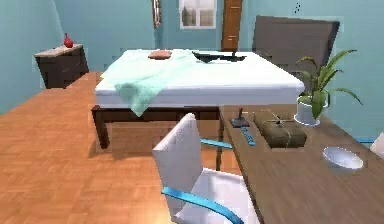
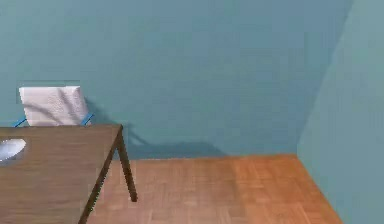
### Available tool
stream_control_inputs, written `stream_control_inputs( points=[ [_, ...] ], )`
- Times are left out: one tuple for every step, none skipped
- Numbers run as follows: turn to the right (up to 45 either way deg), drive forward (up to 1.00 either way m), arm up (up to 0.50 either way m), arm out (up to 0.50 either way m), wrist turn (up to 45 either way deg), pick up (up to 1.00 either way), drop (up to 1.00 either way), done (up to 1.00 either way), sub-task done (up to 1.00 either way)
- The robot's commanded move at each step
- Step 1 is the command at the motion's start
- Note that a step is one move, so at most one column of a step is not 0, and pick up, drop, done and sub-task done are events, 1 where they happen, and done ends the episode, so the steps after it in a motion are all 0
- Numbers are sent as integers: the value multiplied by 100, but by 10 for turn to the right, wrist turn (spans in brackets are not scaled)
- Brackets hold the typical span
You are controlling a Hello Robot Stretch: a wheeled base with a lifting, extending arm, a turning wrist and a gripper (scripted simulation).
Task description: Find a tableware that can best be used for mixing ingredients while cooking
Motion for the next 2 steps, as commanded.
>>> stream_control_inputs(
  points=[
    [420,0,0,0,0,0,0,0,0],
    [0,0,0,0,0,0,0,100,0]
  ],
)
